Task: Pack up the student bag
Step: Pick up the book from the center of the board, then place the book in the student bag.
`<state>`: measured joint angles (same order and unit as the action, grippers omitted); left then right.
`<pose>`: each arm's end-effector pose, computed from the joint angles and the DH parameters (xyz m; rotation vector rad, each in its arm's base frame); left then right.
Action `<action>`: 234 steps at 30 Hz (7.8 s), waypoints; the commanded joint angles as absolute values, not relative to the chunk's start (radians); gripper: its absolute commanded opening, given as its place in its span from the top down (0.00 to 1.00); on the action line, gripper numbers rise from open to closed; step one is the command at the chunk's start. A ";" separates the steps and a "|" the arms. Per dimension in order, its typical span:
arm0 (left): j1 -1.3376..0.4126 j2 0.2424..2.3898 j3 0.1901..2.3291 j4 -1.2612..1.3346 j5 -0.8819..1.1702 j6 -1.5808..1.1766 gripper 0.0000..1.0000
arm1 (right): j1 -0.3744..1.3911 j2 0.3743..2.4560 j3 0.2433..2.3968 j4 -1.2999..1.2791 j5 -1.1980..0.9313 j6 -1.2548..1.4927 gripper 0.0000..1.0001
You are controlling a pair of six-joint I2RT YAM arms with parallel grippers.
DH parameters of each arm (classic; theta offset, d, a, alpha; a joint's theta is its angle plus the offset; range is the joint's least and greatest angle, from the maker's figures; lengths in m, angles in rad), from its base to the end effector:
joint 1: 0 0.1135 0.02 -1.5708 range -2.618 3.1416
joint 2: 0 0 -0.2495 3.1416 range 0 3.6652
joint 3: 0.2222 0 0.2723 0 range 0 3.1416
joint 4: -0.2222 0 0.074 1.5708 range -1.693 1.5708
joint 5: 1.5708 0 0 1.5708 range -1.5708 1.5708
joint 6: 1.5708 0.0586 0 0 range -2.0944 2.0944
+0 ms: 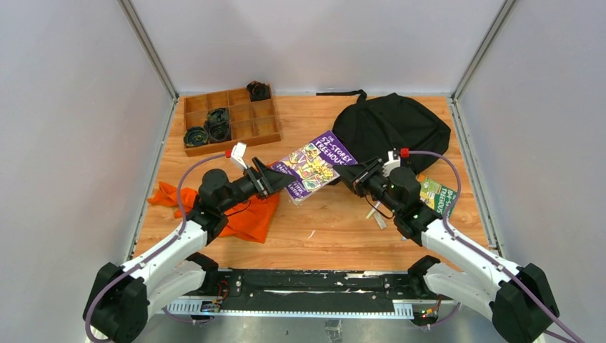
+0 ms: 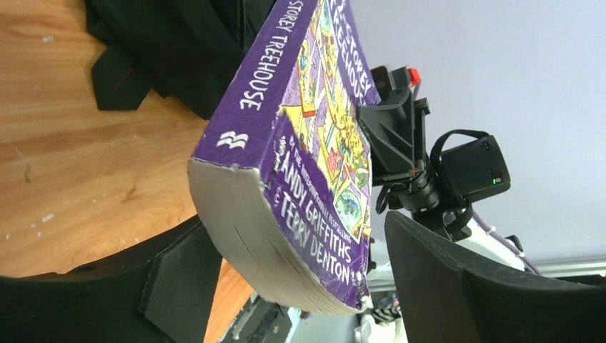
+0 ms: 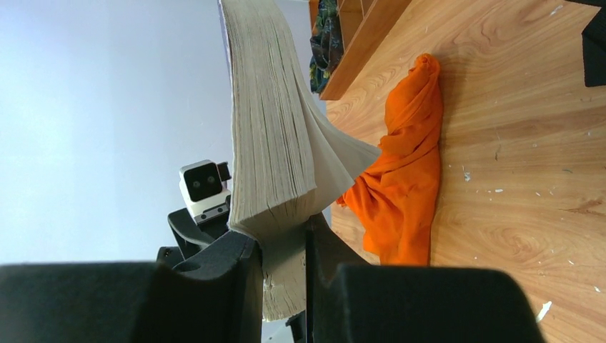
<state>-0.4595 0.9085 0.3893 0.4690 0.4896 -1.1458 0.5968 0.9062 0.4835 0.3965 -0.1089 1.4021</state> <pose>0.2141 -0.1367 0.2243 -0.2064 1.8710 -1.5705 0.2158 0.1543 0.2522 0.6374 1.7481 1.5773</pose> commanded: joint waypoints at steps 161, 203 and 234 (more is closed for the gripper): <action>-0.639 1.508 0.990 0.231 0.202 -1.304 1.00 | 0.359 1.648 1.779 -0.626 0.031 0.256 1.00; -0.737 2.090 1.486 0.449 -0.120 -1.409 1.00 | 0.359 1.614 1.815 -0.718 -0.076 0.178 1.00; -0.732 1.920 1.473 0.083 0.420 -0.946 0.27 | 0.219 1.830 1.998 -0.739 -0.091 0.198 1.00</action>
<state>-0.7300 2.0552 1.4998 0.2020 0.3069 -1.1221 0.2356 1.7981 1.9377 -0.7334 -0.0681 0.1944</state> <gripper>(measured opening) 0.729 0.028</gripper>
